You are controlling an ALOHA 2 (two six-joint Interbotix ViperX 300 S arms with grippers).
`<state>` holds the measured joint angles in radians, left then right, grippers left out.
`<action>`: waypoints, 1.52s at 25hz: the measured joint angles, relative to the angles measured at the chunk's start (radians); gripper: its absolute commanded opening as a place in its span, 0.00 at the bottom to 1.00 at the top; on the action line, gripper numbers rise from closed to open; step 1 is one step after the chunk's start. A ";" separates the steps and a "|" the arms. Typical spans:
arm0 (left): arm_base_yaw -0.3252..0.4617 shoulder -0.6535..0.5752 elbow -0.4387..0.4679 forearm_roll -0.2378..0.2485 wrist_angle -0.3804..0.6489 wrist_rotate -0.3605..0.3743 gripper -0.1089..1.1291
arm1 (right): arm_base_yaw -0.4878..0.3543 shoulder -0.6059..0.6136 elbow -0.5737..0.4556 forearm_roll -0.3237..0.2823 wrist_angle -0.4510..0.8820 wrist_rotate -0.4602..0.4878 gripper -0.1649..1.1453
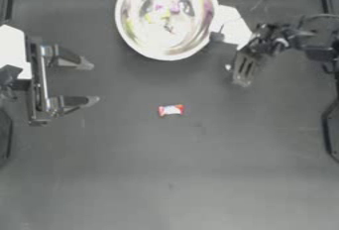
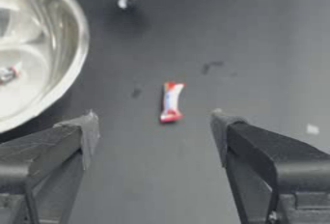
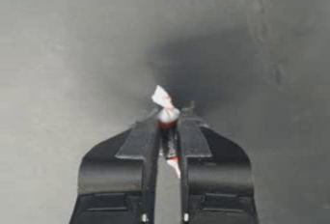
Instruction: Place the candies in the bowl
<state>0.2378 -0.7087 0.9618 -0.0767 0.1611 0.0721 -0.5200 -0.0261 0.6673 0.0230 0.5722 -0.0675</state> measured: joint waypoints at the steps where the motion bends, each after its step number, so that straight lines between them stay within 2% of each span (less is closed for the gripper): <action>1: 0.000 -0.003 -0.002 0.000 0.000 0.000 0.90 | 0.002 -0.025 -0.006 0.000 -0.005 -0.003 0.43; 7: -0.002 -0.008 0.005 0.000 0.000 0.000 0.90 | -0.003 -0.129 -0.041 -0.014 -0.137 -0.009 0.42; 11: -0.008 -0.006 0.005 0.000 0.000 -0.002 0.90 | -0.021 -0.124 -0.071 -0.020 -0.247 -0.011 0.42; 16: -0.014 -0.008 0.005 0.000 -0.008 -0.002 0.90 | -0.038 -0.037 -0.149 -0.058 -0.347 -0.011 0.42; 22: -0.020 -0.008 0.005 0.000 -0.021 -0.002 0.90 | -0.055 0.101 -0.265 -0.112 -0.388 -0.012 0.42; 27: -0.021 -0.008 0.003 0.000 -0.023 -0.002 0.90 | -0.066 0.198 -0.333 -0.193 -0.430 0.000 0.44; 30: -0.021 -0.006 0.005 0.000 -0.023 -0.002 0.90 | -0.066 0.233 -0.356 -0.206 -0.433 -0.002 0.52; 35: -0.023 -0.006 0.005 0.000 -0.023 -0.008 0.90 | -0.067 0.259 -0.373 -0.206 -0.433 -0.002 0.91; 36: -0.023 -0.008 0.005 0.000 -0.023 -0.008 0.90 | -0.067 0.259 -0.374 -0.204 -0.433 -0.002 0.95; 38: -0.023 -0.006 0.005 0.000 -0.023 -0.008 0.90 | -0.067 0.259 -0.373 -0.195 -0.430 -0.002 0.91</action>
<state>0.2148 -0.7148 0.9664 -0.0767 0.1381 0.0644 -0.5875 0.2332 0.2945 -0.1718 0.1427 -0.0690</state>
